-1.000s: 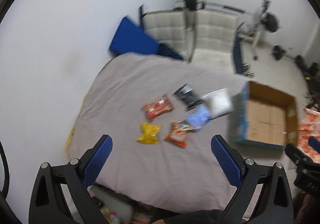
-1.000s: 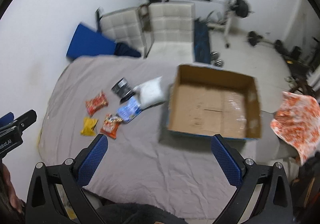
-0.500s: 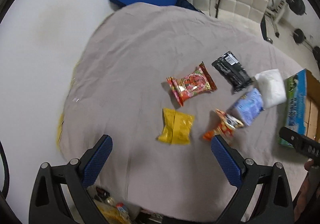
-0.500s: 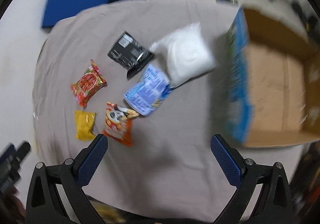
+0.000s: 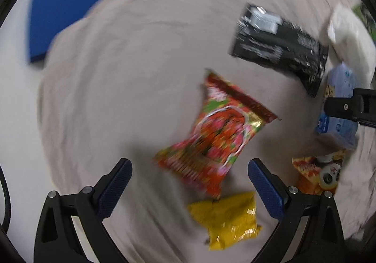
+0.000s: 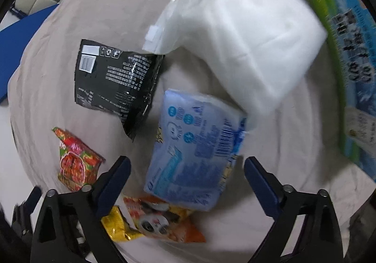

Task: Organize snacks
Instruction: 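Grasp the red Deeyeo bag with left tool while right tool grasps blue milk bag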

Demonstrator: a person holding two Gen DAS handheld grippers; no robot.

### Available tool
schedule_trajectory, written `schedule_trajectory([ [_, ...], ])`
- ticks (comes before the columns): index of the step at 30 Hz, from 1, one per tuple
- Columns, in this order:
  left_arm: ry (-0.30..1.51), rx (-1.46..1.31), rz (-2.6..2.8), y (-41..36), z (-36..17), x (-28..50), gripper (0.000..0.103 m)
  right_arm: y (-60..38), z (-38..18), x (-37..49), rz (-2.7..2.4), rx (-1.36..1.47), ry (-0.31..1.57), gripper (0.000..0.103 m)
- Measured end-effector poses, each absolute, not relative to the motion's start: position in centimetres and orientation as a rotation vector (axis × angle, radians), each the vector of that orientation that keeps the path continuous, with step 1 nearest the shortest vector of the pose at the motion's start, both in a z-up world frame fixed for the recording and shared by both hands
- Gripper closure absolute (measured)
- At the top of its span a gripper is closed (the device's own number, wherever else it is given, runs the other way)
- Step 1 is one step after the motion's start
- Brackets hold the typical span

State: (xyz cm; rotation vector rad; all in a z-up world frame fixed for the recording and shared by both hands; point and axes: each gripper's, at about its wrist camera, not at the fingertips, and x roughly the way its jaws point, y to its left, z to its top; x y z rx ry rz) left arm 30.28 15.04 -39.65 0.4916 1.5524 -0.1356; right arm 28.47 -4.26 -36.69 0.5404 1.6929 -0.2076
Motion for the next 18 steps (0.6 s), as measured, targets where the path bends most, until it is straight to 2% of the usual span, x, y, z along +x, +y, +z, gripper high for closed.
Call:
schedule_trajectory([
  [2, 1.575, 0.534, -0.173, 14.4, -41.4, 30.8, 0.002, -3.7, -37.6, 28.5, -0.218, 0.525, 1.711, 0.024],
  [5, 1.603, 0.546, -0.208, 14.1, -43.1, 31.7, 0.003, -2.6, -38.7, 28.5, -0.204, 0.447, 1.725, 0.033],
  [7, 1.635, 0.424, -0.232, 14.7, -43.1, 32.2, 0.015, -1.9, -38.9, 28.2, -0.177, 0.368, 1.739, 0.037],
  [9, 1.665, 0.273, -0.240, 15.6, -42.8, 32.4, 0.037, -1.3, -39.1, 28.0, -0.150, 0.300, 1.749, 0.038],
  [12, 1.671, 0.193, -0.172, 16.6, -42.1, 31.7, 0.052, -0.1, -40.1, 27.2, -0.107, 0.194, 1.774, 0.043],
  [14, 1.704, 0.119, -0.113, 17.4, -41.9, 30.3, 0.058, 0.9, -40.7, 26.6, -0.080, 0.127, 1.789, 0.046],
  [18, 1.750, 0.041, -0.063, 18.4, -41.6, 27.9, 0.058, 2.3, -42.0, 25.5, -0.056, 0.009, 1.804, 0.046],
])
